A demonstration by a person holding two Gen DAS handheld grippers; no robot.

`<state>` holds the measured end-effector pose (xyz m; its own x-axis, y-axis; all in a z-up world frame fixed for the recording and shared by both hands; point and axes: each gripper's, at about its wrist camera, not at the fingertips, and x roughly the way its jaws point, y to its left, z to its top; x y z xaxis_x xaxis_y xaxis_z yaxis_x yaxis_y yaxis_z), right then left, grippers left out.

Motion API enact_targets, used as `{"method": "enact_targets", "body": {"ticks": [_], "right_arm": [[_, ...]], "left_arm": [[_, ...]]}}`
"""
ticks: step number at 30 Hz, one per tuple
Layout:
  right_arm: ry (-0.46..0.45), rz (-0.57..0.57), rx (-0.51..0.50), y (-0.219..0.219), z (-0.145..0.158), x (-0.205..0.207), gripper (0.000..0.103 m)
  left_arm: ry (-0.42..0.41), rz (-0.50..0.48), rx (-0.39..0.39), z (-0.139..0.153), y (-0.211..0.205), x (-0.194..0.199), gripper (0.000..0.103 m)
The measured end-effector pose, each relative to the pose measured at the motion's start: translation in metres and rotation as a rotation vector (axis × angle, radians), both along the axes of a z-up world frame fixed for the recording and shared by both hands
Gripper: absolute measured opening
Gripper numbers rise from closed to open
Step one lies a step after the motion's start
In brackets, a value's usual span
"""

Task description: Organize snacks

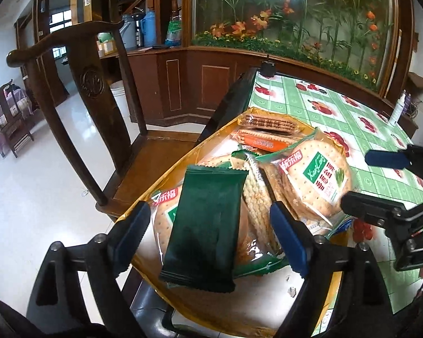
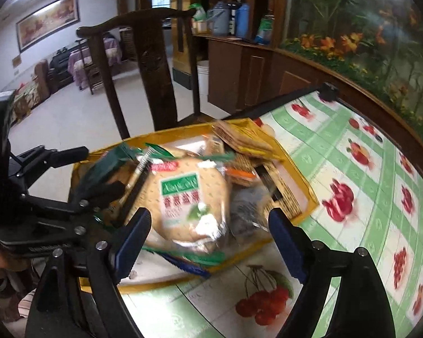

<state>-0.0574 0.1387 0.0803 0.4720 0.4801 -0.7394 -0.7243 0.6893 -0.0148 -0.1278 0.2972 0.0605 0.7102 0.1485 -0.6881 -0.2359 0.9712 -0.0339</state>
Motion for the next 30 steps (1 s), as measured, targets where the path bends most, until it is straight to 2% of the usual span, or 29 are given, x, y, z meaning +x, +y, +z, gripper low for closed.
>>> {"method": "enact_targets", "body": {"ticks": [8, 13, 20, 24, 28, 30], "right_arm": [[0.03, -0.024, 0.035, -0.017, -0.004, -0.006, 0.085], [0.037, -0.03, 0.043, -0.022, -0.006, -0.011, 0.085], [-0.02, -0.063, 0.068, -0.023, 0.0, -0.022, 0.085], [-0.055, -0.11, 0.129, -0.024, 0.005, -0.029, 0.085], [-0.1, -0.15, 0.133, -0.027, 0.007, -0.034, 0.087], [-0.109, -0.169, 0.12, -0.027, 0.006, -0.034, 0.088]], "left_arm": [[-0.019, 0.056, -0.049, -0.001, 0.012, -0.012, 0.088], [-0.05, 0.088, -0.043, 0.006, 0.015, -0.022, 0.088], [-0.108, 0.106, 0.02, 0.021, -0.001, -0.032, 0.09], [-0.142, 0.149, 0.064, 0.025, -0.015, -0.037, 0.093], [-0.161, 0.206, 0.076, 0.026, -0.02, -0.042, 0.093], [-0.17, 0.22, 0.055, 0.026, -0.02, -0.045, 0.093]]}}
